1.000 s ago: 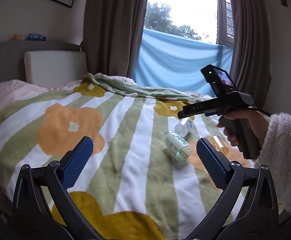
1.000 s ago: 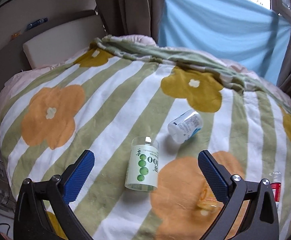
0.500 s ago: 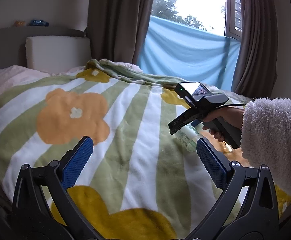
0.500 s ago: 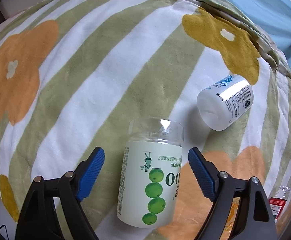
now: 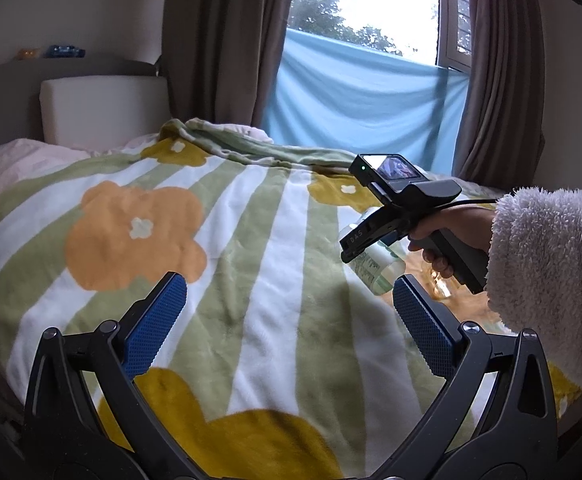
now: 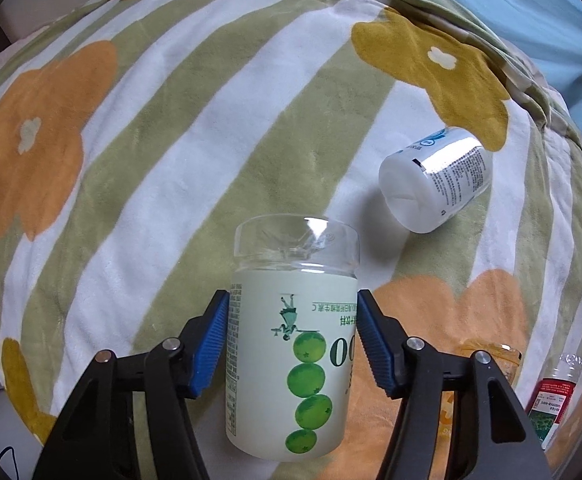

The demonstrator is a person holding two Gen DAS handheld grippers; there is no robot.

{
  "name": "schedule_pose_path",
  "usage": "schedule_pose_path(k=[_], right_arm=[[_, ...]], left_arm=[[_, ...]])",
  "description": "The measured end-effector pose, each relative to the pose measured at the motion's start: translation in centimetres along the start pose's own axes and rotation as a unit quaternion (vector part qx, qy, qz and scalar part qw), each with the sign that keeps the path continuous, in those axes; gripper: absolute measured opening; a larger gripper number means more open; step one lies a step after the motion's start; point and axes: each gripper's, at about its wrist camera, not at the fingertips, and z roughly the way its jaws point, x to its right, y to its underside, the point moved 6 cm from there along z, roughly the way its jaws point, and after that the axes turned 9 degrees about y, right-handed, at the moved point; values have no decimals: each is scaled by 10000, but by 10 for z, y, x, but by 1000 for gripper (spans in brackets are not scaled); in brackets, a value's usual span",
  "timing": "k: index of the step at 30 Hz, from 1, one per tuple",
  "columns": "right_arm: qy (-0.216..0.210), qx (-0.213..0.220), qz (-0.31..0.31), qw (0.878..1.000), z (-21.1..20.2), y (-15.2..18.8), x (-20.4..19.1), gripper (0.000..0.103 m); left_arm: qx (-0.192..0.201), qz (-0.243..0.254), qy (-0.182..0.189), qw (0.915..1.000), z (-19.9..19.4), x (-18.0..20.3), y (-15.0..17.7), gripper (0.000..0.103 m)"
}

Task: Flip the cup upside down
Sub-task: 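Lift the green-label cup off the bed with the right tool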

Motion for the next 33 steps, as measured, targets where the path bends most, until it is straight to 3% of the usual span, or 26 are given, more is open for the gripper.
schedule_pose_path(k=[4,10,14,18,33], right_arm=[[-157,239,52,9996,-39,26,11,58],[-298,470,561,9969,-83,102,39,58],[-242,354,940,9947,-81,157,56,58],[-460,91,1178,9919,-58,196,57,58],[-860,-133,1669,9821,-12,218,49,59]], left_arm=[[55,100,148,9998,-10,15,-5,103],[4,135,469,9988,-17,38,-3,103],[-81,179,586,9981,-19,49,3,103],[-110,124,785,9968,-22,58,7,103],[-444,219,747,9960,-23,65,16,103]])
